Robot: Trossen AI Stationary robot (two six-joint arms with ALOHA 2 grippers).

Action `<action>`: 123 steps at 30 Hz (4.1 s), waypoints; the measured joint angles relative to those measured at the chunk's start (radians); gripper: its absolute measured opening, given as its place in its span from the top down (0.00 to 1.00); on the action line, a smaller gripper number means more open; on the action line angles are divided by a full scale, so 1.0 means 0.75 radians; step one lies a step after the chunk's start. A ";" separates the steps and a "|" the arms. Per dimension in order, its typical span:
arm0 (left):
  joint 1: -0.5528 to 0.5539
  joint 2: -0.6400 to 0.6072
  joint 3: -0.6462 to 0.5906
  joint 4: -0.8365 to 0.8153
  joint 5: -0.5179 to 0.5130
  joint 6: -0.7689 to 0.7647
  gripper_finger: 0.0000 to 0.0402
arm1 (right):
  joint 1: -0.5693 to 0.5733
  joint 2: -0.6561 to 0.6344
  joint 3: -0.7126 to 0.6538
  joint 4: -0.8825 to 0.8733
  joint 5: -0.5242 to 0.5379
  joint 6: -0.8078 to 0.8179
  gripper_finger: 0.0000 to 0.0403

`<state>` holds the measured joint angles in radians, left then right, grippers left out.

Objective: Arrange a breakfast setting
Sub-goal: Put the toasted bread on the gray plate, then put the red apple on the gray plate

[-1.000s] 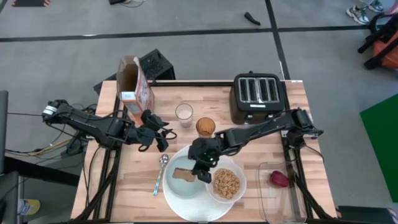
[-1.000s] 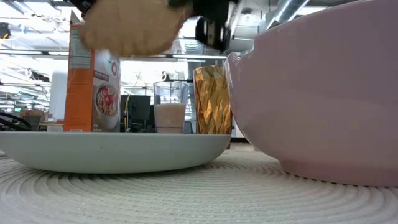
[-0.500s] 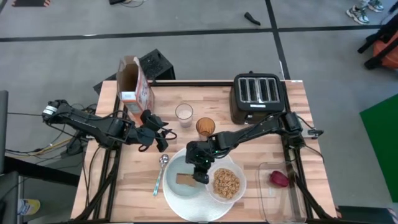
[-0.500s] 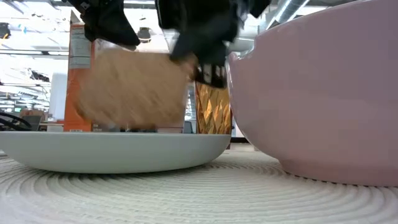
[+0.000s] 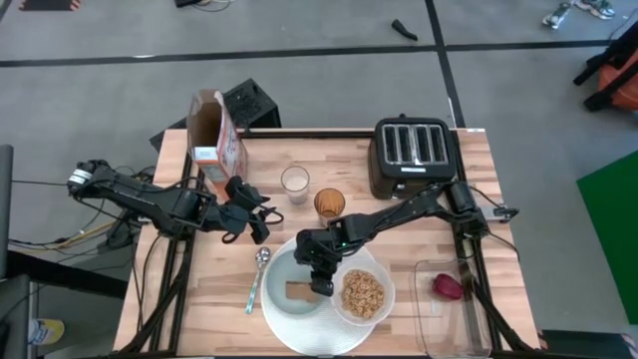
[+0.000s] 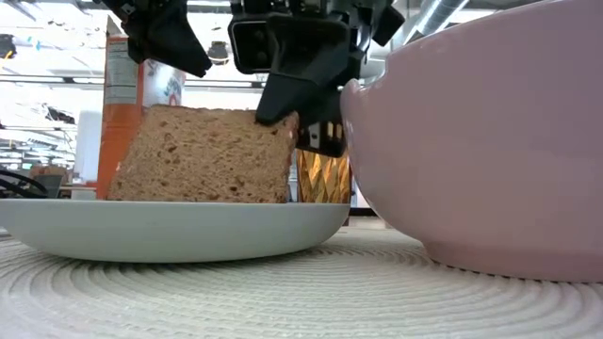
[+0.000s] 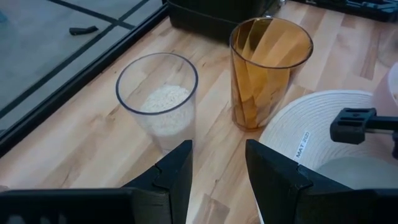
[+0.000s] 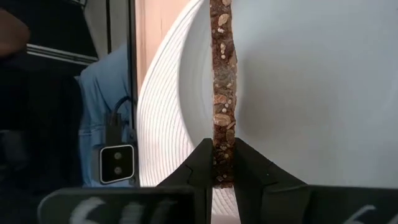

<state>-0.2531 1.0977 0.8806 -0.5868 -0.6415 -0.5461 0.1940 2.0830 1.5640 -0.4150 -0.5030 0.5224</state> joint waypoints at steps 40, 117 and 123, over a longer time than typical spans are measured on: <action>0.000 0.000 0.001 -0.003 -0.002 0.005 0.66 | -0.009 -0.181 0.003 -0.117 0.003 -0.115 0.44; 0.000 0.000 0.001 -0.002 -0.016 0.096 0.66 | 0.965 -0.600 -0.260 -1.408 0.669 1.740 0.45; -0.001 0.000 0.001 0.000 -0.018 0.096 0.66 | 1.014 -0.661 -0.262 -1.345 0.773 1.835 0.47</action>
<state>-0.2535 1.0974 0.8814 -0.5870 -0.6548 -0.4740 0.9547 1.5871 1.3674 -1.4235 0.0767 1.8988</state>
